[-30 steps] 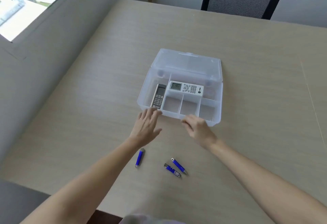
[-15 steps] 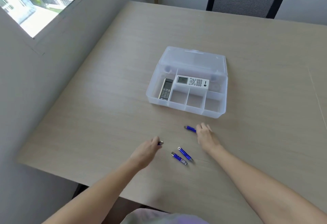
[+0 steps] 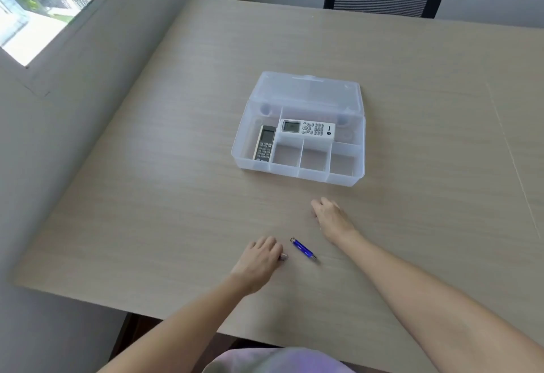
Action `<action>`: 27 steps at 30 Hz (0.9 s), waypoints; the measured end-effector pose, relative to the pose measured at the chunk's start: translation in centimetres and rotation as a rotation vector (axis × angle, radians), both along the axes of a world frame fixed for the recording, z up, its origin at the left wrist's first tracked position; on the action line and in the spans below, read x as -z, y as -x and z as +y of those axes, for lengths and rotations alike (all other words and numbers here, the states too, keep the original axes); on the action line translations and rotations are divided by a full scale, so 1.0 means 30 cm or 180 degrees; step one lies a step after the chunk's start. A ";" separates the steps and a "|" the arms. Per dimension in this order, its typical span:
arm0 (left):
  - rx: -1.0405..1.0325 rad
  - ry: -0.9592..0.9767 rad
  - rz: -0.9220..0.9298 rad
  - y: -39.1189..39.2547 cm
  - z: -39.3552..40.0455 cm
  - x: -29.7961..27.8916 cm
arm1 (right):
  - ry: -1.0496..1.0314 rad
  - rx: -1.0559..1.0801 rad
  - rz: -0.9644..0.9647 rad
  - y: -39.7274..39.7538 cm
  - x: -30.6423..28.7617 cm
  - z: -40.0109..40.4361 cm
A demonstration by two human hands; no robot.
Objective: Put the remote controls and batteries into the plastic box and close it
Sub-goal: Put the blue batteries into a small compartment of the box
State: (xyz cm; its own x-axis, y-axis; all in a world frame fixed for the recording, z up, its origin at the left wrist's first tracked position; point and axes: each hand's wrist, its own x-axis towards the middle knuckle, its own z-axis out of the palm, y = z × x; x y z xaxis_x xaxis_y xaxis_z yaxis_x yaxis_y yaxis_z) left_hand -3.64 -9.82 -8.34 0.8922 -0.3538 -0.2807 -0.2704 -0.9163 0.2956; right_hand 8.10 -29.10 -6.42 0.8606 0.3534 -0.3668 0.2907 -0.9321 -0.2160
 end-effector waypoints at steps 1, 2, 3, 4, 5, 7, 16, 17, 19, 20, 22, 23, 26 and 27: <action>-0.0469 0.0355 0.0130 0.001 0.029 -0.008 | -0.0156 0.0084 0.0167 0.017 -0.003 -0.001; -0.0944 0.0770 0.0304 -0.004 0.055 -0.019 | -0.0371 0.0200 0.0402 0.036 -0.005 0.001; -0.1372 0.1196 0.0499 -0.010 0.078 -0.034 | -0.0575 0.0322 0.0663 0.058 -0.008 0.004; -0.1695 0.1539 0.0608 -0.023 0.098 -0.049 | -0.0726 0.0414 0.0900 0.081 -0.013 0.012; -0.1932 0.1766 0.0606 -0.043 0.114 -0.065 | -0.0782 0.0449 0.1064 0.102 -0.020 0.023; -0.2251 0.2041 0.0506 -0.102 0.137 -0.098 | -0.0717 0.0374 0.1165 0.124 -0.022 0.053; -0.2468 0.2643 0.0240 -0.496 0.041 -0.241 | 0.0008 0.0020 0.1231 0.086 -0.075 0.099; -0.2481 0.2579 0.0220 -0.528 0.027 -0.246 | -0.0266 0.0262 0.1193 0.056 -0.103 0.077; -0.2494 0.2503 0.0238 -0.580 0.005 -0.248 | -0.0873 0.0894 0.0812 -0.041 -0.174 0.017; -0.2527 0.2522 0.0301 -0.603 -0.004 -0.249 | -0.1145 0.1197 0.0451 -0.102 -0.211 -0.015; -0.2608 0.2593 0.0428 -0.638 -0.004 -0.237 | -0.1537 0.1679 -0.0262 -0.230 -0.272 -0.071; -0.2638 0.2658 0.0501 -0.636 0.003 -0.222 | -0.1593 0.1859 -0.0464 -0.283 -0.286 -0.088; -0.2954 0.2651 0.0650 -0.714 -0.003 -0.139 | -0.1255 0.2155 0.0061 -0.522 -0.184 -0.094; -0.3015 0.2659 0.0649 -0.691 0.003 -0.139 | -0.1049 0.2206 0.0291 -0.522 -0.165 -0.079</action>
State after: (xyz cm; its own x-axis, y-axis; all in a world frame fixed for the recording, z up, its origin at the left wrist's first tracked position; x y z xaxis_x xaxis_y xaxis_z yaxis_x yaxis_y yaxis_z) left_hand 17.10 -9.73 -4.16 0.8585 0.2592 -0.4425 0.5013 -0.2419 0.8308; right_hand 23.77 -31.45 -1.48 0.8965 -0.1517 -0.4163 -0.3680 -0.7781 -0.5090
